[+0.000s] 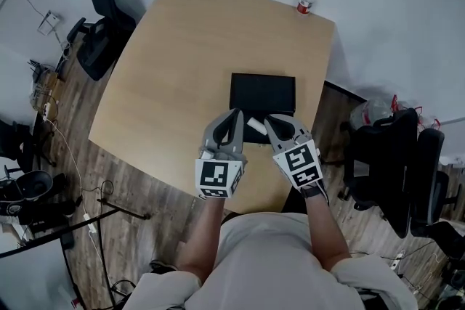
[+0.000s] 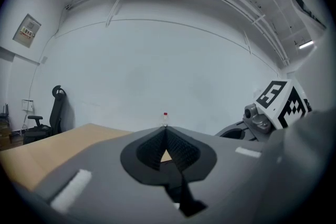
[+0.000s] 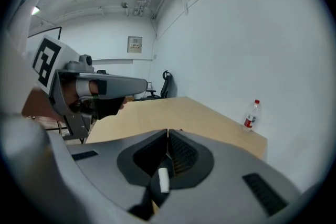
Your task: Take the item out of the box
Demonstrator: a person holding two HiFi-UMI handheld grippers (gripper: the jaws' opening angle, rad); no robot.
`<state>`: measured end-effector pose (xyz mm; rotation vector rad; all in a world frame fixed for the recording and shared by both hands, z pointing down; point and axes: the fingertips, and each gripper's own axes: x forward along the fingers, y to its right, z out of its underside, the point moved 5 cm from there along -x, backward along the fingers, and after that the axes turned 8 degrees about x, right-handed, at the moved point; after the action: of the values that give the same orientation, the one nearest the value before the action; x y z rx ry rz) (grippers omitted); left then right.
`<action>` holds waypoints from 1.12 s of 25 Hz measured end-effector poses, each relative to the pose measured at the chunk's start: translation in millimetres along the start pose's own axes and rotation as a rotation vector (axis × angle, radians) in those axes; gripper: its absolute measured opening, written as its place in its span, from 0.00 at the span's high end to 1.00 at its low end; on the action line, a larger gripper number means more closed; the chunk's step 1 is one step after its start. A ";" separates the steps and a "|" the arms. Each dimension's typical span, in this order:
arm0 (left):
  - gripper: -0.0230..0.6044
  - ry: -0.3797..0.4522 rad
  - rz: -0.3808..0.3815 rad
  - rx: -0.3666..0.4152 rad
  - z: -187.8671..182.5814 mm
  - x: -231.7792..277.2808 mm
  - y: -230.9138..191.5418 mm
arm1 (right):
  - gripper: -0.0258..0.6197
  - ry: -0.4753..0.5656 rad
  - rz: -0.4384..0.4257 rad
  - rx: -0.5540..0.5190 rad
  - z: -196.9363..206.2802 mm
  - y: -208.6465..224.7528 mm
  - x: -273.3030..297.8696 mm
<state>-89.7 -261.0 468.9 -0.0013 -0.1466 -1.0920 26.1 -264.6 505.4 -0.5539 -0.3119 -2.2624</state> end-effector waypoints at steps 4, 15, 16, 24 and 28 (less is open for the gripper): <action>0.95 -0.006 -0.007 -0.011 7.5 11.5 -7.9 | 0.94 -0.078 -0.037 -0.058 12.3 4.3 19.6; 0.95 -0.025 -0.011 -0.038 23.8 31.5 -16.8 | 0.94 -0.328 -0.141 -0.184 64.7 8.7 71.5; 0.95 -0.031 -0.009 -0.040 25.9 31.7 -16.5 | 0.94 -0.346 -0.151 -0.187 69.8 8.8 76.1; 0.95 -0.063 -0.053 -0.057 37.7 30.5 -37.1 | 0.90 -0.458 -0.212 -0.207 99.3 5.9 106.8; 0.95 -0.082 -0.066 -0.065 43.8 28.8 -42.5 | 0.81 -0.511 -0.235 -0.206 114.8 2.0 118.6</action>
<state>-119.4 -302.9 512.7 -0.0998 -0.1858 -1.1623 -11.0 -296.6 663.0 -1.2673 -0.4137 -2.3634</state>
